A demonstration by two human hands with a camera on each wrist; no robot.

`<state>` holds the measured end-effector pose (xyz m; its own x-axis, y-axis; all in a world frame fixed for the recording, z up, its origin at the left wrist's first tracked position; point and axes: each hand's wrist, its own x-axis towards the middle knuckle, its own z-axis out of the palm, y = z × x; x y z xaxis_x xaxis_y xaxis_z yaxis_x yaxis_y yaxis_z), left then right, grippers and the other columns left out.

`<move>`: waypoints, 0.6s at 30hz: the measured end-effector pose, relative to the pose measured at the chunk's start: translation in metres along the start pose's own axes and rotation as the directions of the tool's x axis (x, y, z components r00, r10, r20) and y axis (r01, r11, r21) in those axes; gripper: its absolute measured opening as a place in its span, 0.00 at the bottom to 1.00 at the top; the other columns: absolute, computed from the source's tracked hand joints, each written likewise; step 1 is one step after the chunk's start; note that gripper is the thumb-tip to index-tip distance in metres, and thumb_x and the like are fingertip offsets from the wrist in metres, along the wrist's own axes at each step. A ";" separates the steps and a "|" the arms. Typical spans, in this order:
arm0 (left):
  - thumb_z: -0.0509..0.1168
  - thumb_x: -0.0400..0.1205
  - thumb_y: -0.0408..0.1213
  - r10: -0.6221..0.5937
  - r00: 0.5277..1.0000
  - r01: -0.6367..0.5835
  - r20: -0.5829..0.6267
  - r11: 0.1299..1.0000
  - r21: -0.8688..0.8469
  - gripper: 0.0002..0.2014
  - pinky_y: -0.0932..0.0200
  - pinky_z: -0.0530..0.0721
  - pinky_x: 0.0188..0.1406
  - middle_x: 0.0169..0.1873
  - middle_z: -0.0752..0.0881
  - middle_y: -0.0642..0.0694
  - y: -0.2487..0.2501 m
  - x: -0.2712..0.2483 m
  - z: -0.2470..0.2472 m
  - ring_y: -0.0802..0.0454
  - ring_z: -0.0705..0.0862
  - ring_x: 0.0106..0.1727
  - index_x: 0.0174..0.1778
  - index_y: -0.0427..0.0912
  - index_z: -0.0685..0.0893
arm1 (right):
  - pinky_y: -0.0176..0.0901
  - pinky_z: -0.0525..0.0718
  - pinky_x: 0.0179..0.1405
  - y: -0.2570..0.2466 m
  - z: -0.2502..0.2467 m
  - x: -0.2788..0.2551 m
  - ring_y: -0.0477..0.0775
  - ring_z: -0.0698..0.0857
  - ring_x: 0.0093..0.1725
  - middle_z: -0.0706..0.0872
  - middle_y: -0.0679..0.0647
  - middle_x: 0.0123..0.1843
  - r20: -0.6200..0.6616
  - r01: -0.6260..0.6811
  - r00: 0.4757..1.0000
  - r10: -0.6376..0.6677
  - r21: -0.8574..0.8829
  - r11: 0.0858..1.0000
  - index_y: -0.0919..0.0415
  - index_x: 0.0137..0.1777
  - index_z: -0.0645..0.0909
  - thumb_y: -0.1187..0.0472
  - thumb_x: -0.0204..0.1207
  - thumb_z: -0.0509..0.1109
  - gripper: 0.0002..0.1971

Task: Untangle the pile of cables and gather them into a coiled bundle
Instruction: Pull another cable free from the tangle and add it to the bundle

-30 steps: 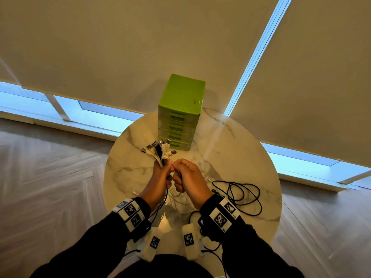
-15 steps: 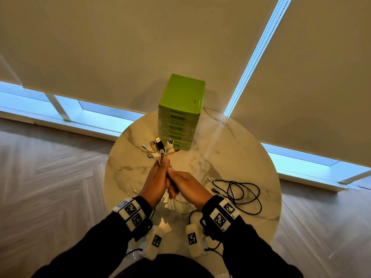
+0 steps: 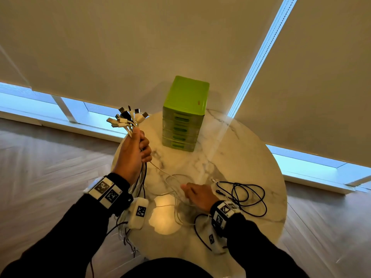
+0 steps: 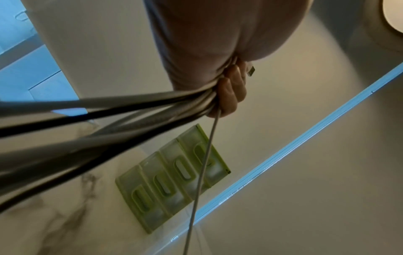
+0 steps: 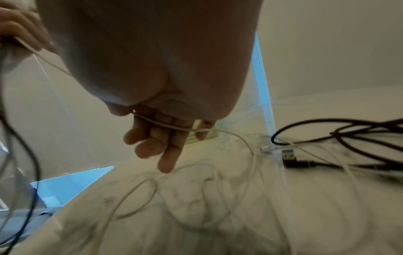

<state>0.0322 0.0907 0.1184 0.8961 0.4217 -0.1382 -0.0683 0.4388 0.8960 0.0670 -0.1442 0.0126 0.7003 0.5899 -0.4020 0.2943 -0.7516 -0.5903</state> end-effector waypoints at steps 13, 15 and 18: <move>0.51 0.91 0.55 -0.107 0.990 0.069 0.097 0.940 0.333 0.23 0.58 0.71 0.30 0.29 0.76 0.47 -0.035 -0.018 0.023 0.54 0.73 0.29 0.45 0.40 0.81 | 0.33 0.77 0.42 -0.105 -0.049 0.003 0.36 0.81 0.37 0.84 0.44 0.38 -0.411 0.322 0.895 -0.172 0.330 0.887 0.49 0.47 0.80 0.48 0.91 0.52 0.17; 0.52 0.91 0.56 -0.117 0.989 0.086 0.087 0.951 0.298 0.23 0.57 0.80 0.36 0.33 0.81 0.44 -0.036 -0.015 0.026 0.52 0.80 0.36 0.50 0.40 0.83 | 0.33 0.82 0.49 -0.108 -0.041 0.003 0.39 0.87 0.46 0.89 0.46 0.48 -0.353 0.365 0.900 -0.255 0.292 0.884 0.47 0.70 0.79 0.45 0.91 0.51 0.19; 0.54 0.92 0.51 -0.084 0.996 0.080 0.011 0.978 0.190 0.19 0.58 0.79 0.31 0.30 0.79 0.48 -0.031 -0.009 0.030 0.53 0.78 0.32 0.42 0.41 0.77 | 0.41 0.79 0.44 -0.102 -0.035 0.001 0.46 0.82 0.37 0.84 0.48 0.38 -0.278 0.342 0.925 -0.259 0.311 0.887 0.52 0.69 0.78 0.43 0.90 0.51 0.20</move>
<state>0.0398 0.0498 0.1042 0.9035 0.3745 -0.2082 0.0885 0.3123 0.9459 0.0603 -0.0776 0.0968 0.7523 0.6584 -0.0247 0.2977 -0.3732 -0.8787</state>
